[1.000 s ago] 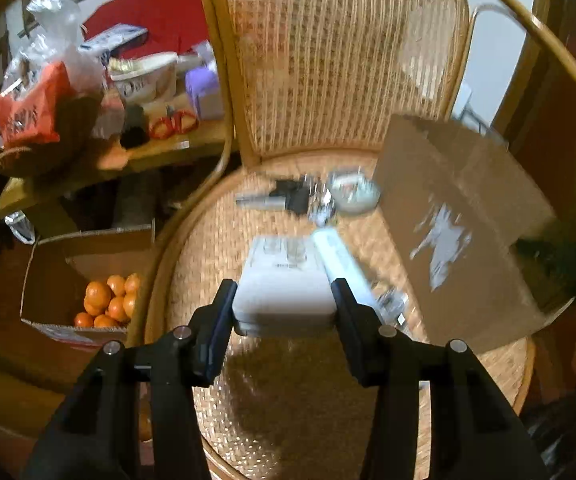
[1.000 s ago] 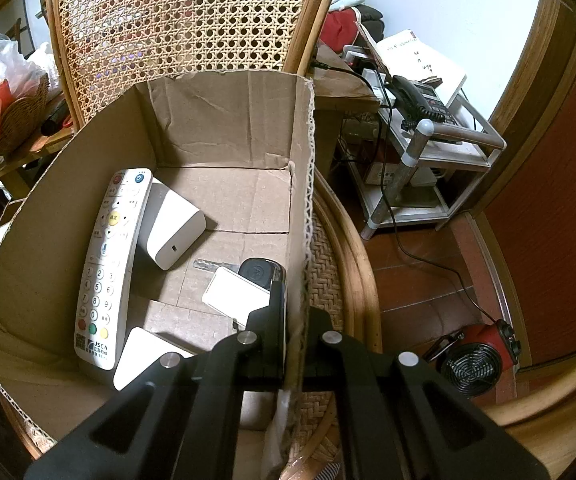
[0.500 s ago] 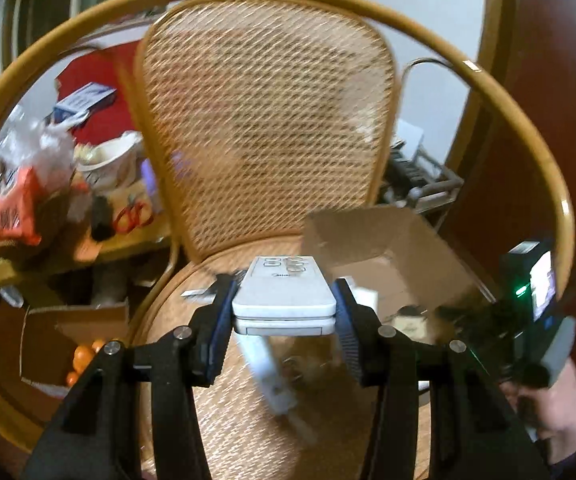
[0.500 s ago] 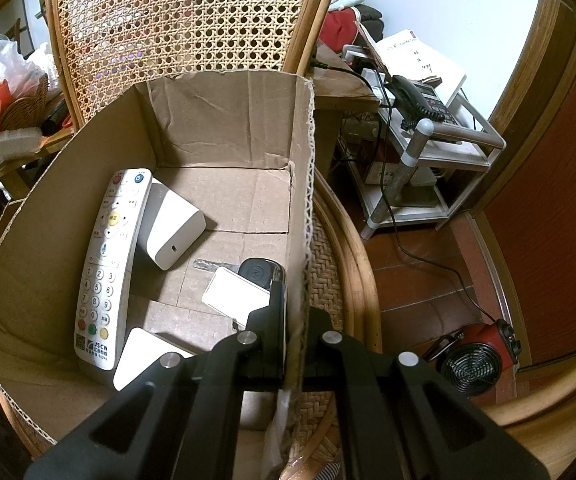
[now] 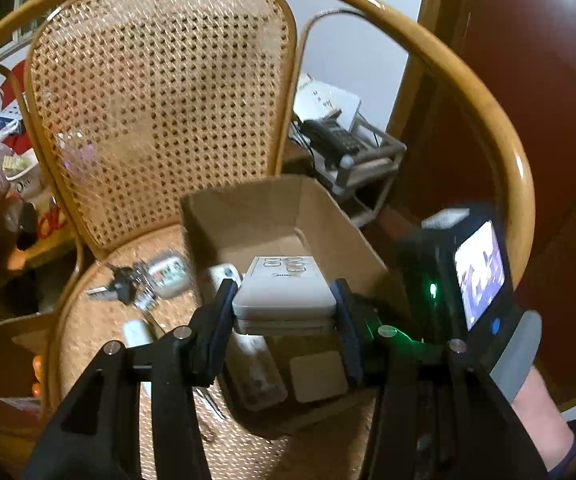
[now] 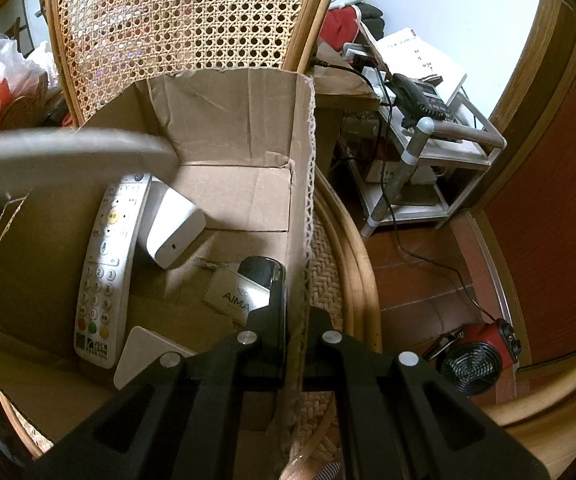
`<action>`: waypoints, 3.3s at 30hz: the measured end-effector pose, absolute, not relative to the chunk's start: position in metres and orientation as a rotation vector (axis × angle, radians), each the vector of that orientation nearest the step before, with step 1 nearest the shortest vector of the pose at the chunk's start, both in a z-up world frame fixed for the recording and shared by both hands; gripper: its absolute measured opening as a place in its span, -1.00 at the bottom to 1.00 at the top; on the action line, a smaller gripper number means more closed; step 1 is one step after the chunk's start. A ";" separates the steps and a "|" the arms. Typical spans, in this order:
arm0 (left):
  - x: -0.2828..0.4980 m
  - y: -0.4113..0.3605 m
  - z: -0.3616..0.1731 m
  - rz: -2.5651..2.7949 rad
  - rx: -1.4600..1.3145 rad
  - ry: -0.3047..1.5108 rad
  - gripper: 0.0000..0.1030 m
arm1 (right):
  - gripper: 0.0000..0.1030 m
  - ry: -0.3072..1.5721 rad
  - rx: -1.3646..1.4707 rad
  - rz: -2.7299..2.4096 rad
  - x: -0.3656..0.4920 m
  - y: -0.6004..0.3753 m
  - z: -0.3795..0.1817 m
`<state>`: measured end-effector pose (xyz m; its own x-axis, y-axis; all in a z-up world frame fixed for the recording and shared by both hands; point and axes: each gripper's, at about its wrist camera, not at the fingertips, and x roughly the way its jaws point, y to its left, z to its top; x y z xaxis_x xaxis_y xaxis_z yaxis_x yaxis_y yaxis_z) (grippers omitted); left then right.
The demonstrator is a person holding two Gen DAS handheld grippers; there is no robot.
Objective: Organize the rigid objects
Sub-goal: 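Carry the Midea remote into the box and open the left gripper, then move the left gripper back to the white cylindrical power bank, then grasp the white cylindrical power bank with the left gripper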
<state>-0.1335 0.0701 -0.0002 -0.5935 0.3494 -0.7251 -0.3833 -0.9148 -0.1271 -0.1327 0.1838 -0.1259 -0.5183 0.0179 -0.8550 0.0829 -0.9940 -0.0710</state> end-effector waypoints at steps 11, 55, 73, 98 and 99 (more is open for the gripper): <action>-0.130 0.077 -0.013 2.468 -1.155 0.080 -0.11 | -0.89 0.159 1.522 -2.701 -0.134 0.184 -0.127; -0.155 -0.034 -0.118 2.644 -1.494 0.210 0.83 | -0.89 0.159 1.523 -2.702 -0.135 0.183 -0.124; -0.179 -0.050 -0.150 2.663 -1.513 0.042 1.00 | -0.88 0.153 1.515 -2.713 -0.137 0.182 -0.120; -0.171 -0.044 -0.145 2.664 -1.415 0.100 -0.48 | -0.88 0.150 1.515 -2.715 -0.141 0.183 -0.120; -0.166 -0.038 -0.143 2.731 -1.404 0.213 -0.49 | -0.88 0.150 1.515 -2.715 -0.141 0.183 -0.120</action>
<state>-0.1665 -0.0376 -0.1428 -0.5823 -0.0067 -0.8129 -0.1192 -0.9884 0.0936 -0.1409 0.1831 -0.1197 -0.5257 0.0214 -0.8504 0.0722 -0.9950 -0.0697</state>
